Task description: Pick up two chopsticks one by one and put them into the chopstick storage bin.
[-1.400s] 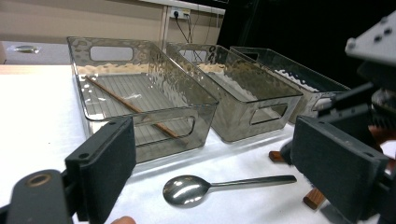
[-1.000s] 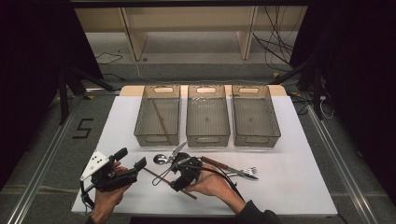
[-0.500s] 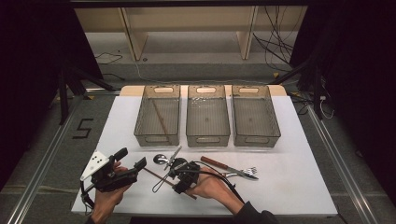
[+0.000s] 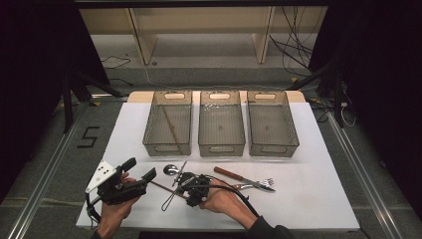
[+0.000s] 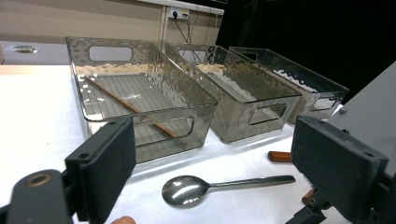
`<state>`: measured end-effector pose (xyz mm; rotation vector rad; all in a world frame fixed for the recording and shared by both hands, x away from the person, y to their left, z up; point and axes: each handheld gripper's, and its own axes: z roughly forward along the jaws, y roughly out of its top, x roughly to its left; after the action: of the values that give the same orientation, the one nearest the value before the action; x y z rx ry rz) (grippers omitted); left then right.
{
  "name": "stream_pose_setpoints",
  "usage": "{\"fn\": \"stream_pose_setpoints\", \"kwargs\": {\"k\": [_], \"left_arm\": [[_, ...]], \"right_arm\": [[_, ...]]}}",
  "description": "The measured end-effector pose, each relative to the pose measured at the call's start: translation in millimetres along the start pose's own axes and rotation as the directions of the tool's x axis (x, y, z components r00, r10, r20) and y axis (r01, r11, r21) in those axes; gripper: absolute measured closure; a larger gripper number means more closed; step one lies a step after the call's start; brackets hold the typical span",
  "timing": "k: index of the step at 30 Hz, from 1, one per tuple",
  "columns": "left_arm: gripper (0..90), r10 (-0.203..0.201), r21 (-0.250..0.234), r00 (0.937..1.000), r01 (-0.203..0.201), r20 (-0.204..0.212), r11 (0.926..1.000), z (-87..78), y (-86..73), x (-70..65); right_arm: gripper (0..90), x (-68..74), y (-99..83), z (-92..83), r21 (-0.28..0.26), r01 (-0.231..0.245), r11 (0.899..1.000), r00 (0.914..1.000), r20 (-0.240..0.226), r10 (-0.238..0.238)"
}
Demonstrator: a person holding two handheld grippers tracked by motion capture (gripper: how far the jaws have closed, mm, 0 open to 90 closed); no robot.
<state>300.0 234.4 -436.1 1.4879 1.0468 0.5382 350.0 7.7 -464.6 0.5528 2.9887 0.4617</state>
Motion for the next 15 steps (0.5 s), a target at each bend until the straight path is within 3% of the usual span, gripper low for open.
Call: {"fn": "stream_pose_setpoints", "kwargs": {"k": [6, 15], "left_arm": [[13.7, 0.001, 0.000, 1.0000, -0.001, -0.002, 1.0000, 0.1, 0.0, -0.2], [13.7, 0.001, -0.001, 1.0000, -0.001, -0.002, 1.0000, -0.1, 0.1, 0.1]], "right_arm": [[84.6, 0.2, 3.1, 0.5, 0.024, 0.017, 1.000, 0.9999, 0.000, -0.017], [85.4, -4.0, 2.8, 0.1, 0.021, 0.015, 1.000, 0.9996, -0.025, -0.015]]}}
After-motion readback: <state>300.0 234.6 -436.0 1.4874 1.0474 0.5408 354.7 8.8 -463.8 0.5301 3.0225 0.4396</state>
